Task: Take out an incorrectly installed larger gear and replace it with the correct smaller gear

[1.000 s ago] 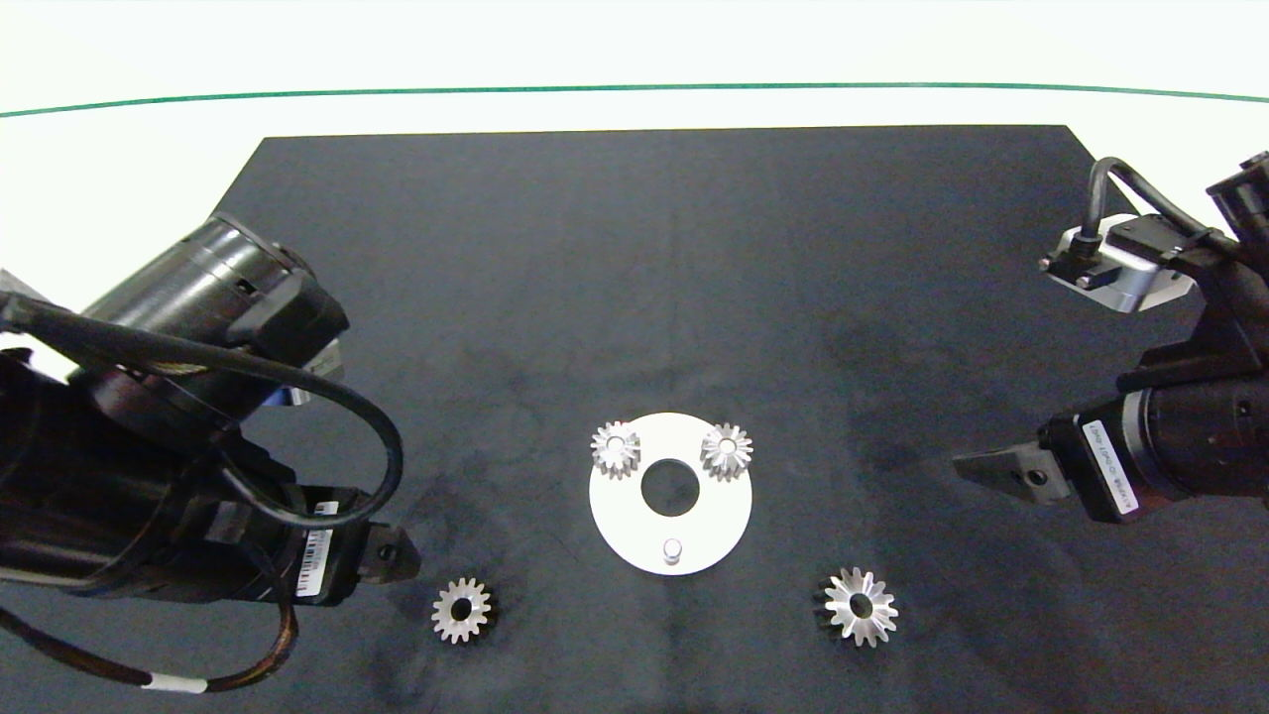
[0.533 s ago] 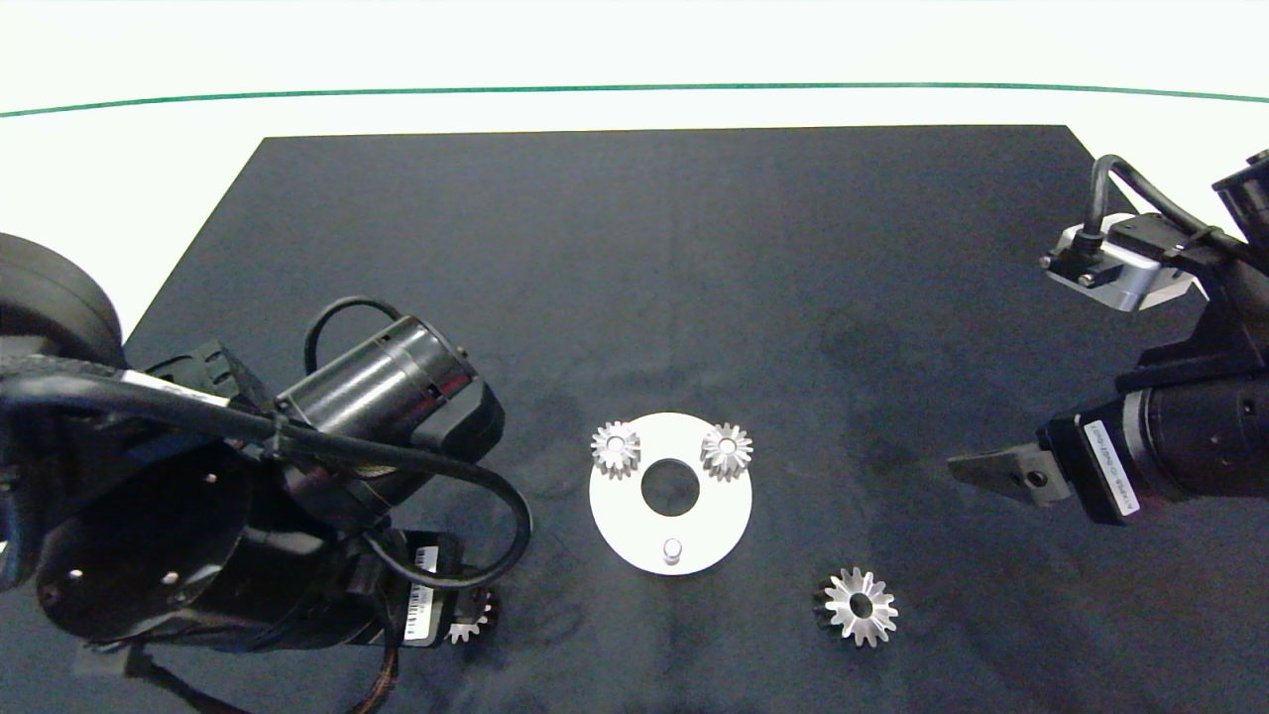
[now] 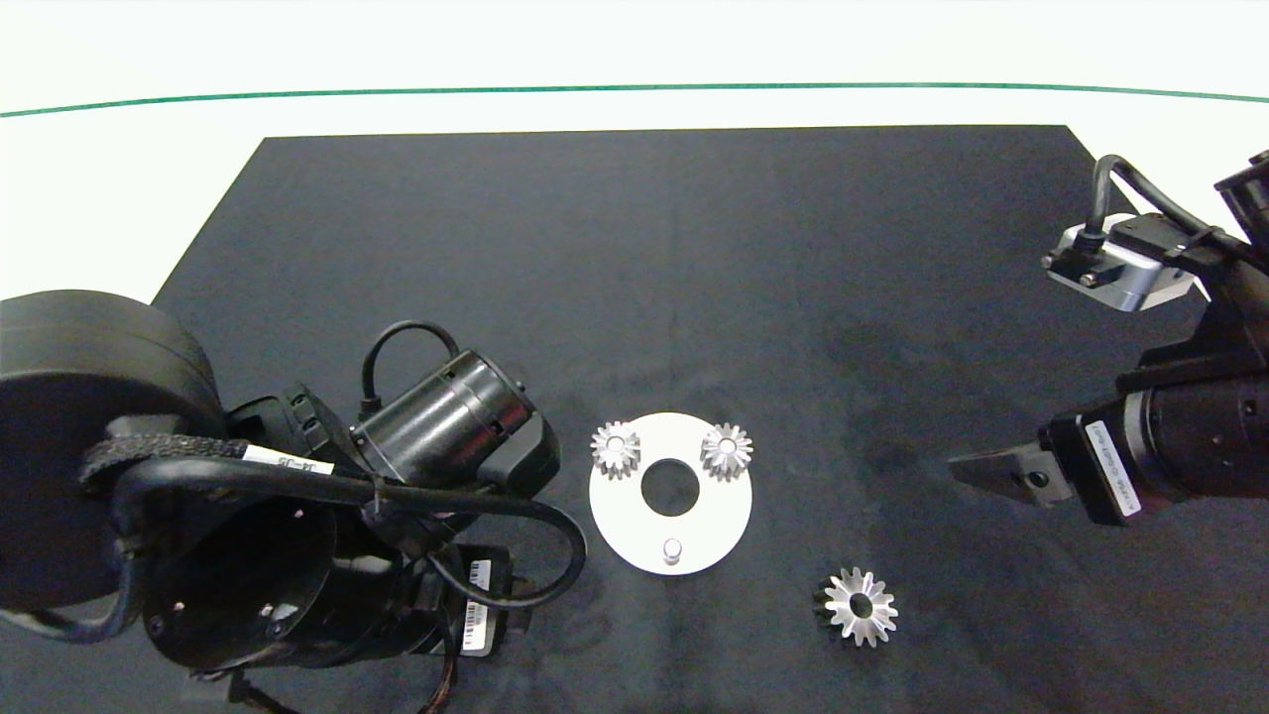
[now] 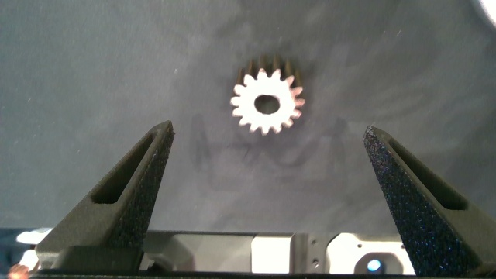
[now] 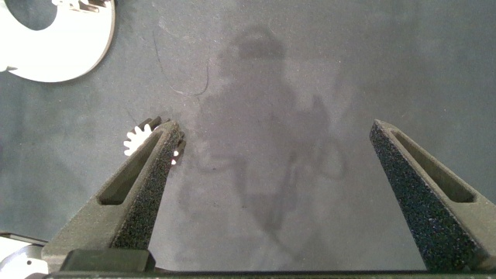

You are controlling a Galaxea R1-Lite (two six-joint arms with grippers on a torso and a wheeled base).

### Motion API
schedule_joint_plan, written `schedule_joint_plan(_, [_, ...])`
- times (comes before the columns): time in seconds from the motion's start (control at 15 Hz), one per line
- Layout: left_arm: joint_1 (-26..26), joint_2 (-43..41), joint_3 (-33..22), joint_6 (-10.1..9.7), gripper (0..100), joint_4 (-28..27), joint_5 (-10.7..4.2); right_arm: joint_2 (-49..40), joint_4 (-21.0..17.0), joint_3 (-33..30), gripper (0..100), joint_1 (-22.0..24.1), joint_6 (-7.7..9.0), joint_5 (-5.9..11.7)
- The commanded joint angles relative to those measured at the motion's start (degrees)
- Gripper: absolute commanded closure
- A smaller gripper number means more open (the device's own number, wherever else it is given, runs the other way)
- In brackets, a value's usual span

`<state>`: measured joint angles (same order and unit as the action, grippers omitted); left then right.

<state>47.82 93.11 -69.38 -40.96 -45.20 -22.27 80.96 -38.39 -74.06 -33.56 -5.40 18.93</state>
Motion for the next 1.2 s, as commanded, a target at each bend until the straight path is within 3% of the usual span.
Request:
schedule_joint_plan(0.07, [-0.63, 0.05, 1.26, 0.00, 0, 1.52, -0.05, 0.08, -0.20, 0.05, 0, -0.10, -0.05, 0.05])
schedule_joint_plan(0.33, [-0.71, 0.40, 3.46, 0.27, 0, 5.30, -0.05, 0.08, -0.20, 0.23, 0, -0.10, -0.05, 0.05])
schedule_joint_plan(0.67, [-3.88, 1.28, 6.36, 2.82, 0, 9.69, 0.04, -0.01, -0.20, 0.41, 0, -0.10, -0.05, -0.91])
schedule_joint_plan(1.2, [-4.67, 1.37, 9.44, 3.43, 0, 10.84, 0.04, 0.08, -0.11, 0.93, 0, -0.10, 0.04, -1.09])
